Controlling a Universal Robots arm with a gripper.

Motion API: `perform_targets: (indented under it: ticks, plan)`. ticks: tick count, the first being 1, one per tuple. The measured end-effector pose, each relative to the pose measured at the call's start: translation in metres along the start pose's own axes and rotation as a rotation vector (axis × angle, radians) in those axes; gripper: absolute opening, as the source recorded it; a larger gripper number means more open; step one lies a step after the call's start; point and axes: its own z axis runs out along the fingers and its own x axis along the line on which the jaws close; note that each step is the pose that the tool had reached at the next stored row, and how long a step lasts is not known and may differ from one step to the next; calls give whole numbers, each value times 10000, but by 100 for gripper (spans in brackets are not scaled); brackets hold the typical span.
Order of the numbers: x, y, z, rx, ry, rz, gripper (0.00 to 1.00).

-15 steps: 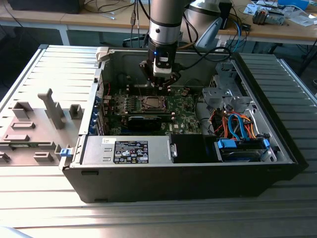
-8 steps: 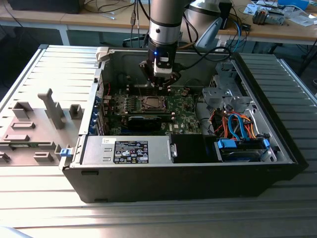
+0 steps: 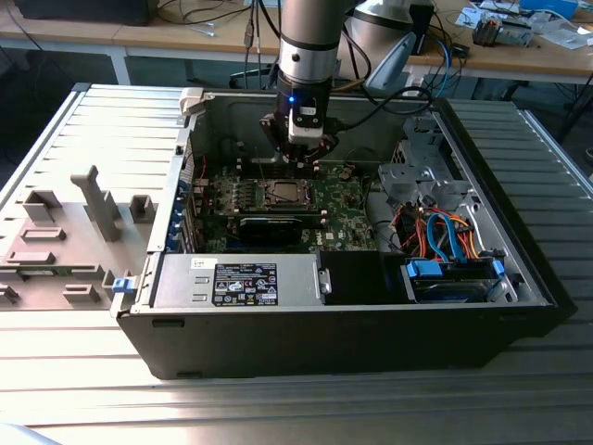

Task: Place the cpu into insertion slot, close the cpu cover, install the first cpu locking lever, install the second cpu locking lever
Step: 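Install the first cpu locking lever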

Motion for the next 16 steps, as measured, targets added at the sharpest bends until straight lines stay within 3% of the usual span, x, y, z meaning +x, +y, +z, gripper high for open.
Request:
perform_targets:
  ticks: [16]
  plan:
    - [0,0,0,3,-13,-313,11]
